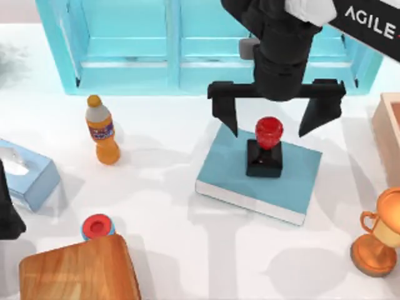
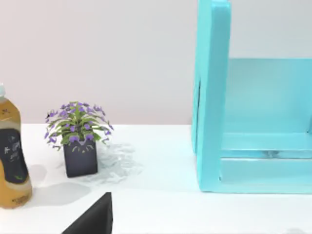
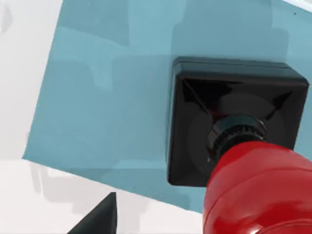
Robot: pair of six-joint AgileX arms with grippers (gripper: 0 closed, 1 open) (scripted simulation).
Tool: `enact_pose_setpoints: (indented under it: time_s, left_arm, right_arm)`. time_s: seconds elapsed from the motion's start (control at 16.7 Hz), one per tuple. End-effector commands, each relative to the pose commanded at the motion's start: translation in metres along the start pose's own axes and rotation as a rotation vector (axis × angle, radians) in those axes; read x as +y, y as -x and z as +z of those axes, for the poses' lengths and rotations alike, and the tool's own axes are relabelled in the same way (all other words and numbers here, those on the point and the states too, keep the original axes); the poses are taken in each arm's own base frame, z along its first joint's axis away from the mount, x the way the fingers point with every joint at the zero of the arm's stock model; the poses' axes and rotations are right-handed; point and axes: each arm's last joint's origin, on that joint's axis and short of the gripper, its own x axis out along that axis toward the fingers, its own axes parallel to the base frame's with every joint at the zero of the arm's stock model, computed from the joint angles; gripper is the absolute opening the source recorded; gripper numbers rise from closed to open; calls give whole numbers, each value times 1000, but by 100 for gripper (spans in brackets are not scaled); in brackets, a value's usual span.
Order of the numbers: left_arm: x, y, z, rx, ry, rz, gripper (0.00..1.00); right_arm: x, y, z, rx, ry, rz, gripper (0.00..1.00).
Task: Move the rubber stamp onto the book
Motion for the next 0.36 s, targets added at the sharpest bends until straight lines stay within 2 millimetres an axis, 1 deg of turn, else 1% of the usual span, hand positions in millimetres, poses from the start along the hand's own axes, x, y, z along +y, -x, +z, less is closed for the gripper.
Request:
enact_pose_setpoints:
  time_s: [0.06,0.24,0.36]
  left_arm:
    - [0,0,0,0,0,0,100]
    - [0,0,0,0,0,0,100]
    - [0,0,0,0,0,0,100]
  right_arm:
    - [1,4,0,3,2,-4,100]
    - [1,24,0,-7,3,3,100]
    - [0,28,0,-2,1,2,100]
